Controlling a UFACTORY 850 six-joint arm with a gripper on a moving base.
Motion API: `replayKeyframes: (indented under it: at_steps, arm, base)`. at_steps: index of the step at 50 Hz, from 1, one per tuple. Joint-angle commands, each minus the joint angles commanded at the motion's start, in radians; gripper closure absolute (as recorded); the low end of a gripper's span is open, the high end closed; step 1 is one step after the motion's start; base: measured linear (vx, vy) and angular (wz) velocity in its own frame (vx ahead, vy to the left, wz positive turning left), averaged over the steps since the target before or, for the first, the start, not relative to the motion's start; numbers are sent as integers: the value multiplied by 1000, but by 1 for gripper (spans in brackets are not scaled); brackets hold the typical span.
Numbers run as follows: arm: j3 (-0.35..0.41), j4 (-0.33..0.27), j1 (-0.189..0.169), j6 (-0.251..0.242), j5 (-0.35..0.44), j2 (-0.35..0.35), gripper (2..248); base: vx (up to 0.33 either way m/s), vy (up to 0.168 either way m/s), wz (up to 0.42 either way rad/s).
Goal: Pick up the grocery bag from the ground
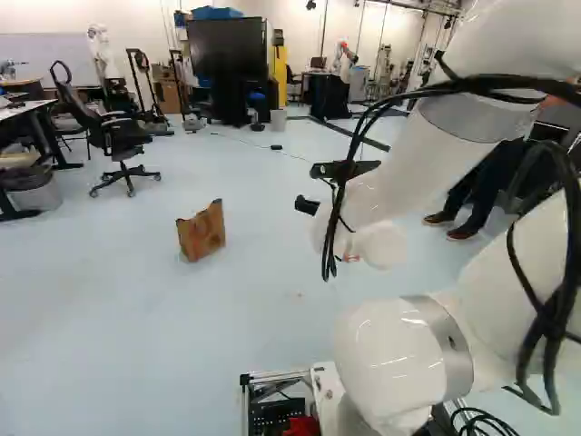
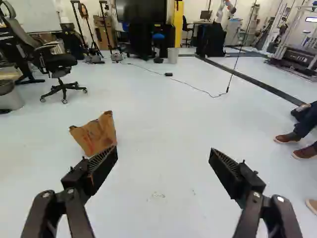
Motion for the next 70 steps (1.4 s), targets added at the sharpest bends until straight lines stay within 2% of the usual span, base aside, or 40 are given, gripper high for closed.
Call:
replayKeyframes:
  at_steps: [46,70]
  arm:
    - [0,0,0,0,0,0,3]
    - [0,0,0,0,0,0,3]
  base:
    - [2,2,-7]
    - [178,9,-14]
